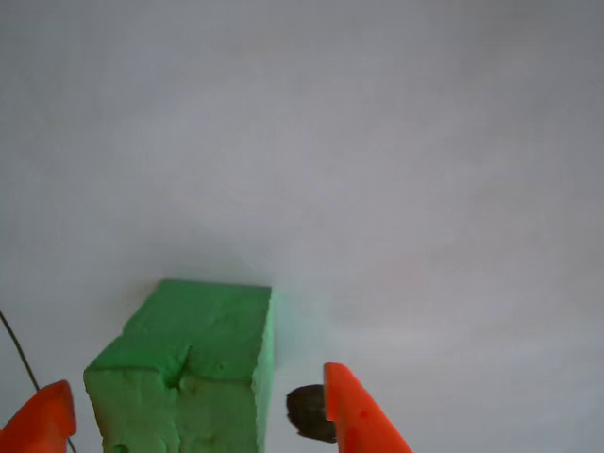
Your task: Grasp the colored block, Place it on the black dot, and then return the arm to the default position.
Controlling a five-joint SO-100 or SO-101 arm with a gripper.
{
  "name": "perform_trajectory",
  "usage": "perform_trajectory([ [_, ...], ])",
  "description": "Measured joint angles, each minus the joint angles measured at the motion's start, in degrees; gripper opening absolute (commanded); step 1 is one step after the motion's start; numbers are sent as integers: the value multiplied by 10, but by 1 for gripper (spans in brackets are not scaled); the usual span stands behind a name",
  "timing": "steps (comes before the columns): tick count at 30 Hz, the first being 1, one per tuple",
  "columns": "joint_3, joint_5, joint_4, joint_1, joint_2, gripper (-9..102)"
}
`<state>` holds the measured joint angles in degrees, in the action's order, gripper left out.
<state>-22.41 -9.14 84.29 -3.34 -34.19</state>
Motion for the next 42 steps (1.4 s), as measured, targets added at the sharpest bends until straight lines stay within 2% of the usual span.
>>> perform_trajectory([
  [17,19,-9,10,-1,10,20],
  [22,22,-13,9,2,10,0],
  [42,26,-27,5,2,14,0],
])
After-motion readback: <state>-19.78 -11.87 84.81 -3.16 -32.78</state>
